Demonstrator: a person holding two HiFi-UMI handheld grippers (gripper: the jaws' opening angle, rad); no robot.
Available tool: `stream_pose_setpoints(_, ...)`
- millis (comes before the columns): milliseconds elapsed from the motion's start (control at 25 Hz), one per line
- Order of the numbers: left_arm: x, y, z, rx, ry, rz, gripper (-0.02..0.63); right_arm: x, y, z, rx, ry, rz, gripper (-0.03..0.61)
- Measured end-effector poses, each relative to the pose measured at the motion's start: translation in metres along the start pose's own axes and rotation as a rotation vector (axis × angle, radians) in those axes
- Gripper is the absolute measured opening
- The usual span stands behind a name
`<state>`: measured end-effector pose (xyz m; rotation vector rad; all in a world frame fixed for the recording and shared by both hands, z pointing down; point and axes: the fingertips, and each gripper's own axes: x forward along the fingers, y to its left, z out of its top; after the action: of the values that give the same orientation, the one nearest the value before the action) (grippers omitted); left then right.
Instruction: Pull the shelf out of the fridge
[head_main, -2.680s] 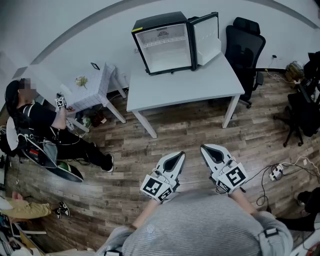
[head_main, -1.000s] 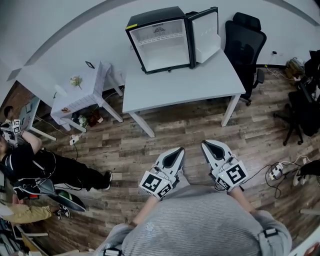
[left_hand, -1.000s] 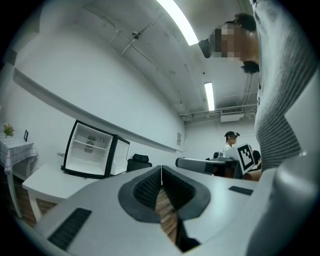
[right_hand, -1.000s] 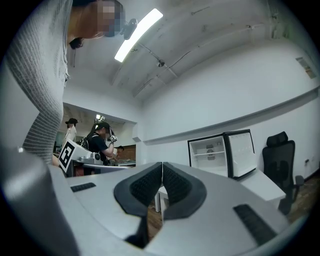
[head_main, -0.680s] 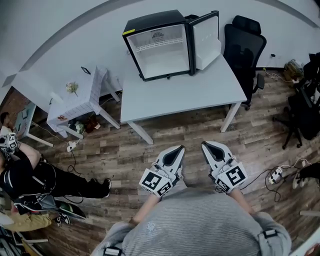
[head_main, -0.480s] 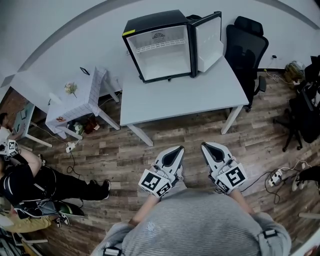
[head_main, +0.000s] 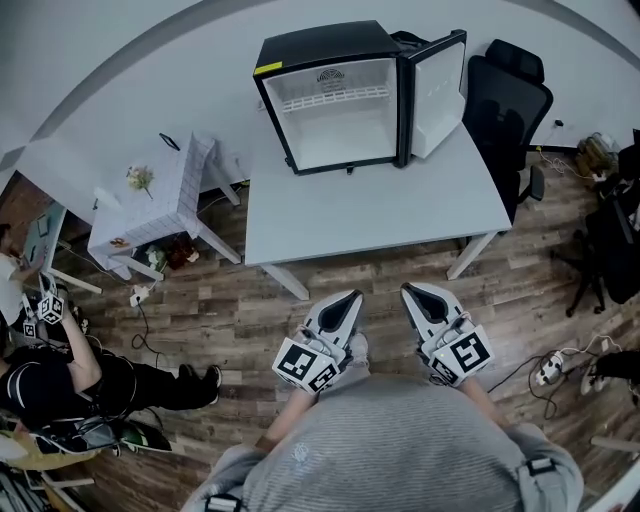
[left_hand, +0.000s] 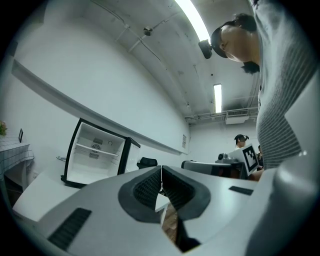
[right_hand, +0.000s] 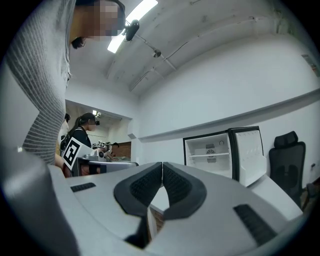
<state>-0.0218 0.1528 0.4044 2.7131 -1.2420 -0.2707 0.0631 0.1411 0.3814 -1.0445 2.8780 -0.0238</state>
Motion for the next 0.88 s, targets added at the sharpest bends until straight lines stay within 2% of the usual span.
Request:
stream_pose_setpoints(240, 0.027, 0.057, 0.027, 0.025, -0.011, -0.015, 0.013, 0.06, -0.023, 0.009, -0.018, -0.009, -0.008, 0.014)
stream_pose_setpoints(520, 0.05, 0.125, 0.039, 0.025, -0.013, -0.023, 0.014, 0.128, -0.048, 0.009, -0.03, -0.025, -0.031, 0.014)
stream_pose_setpoints(880, 0.084, 0.168, 0.041, 0.0, -0.006, -0.033, 0.014, 0.169, -0.082, 0.011, -0.045, -0.013, -0.062, 0.014)
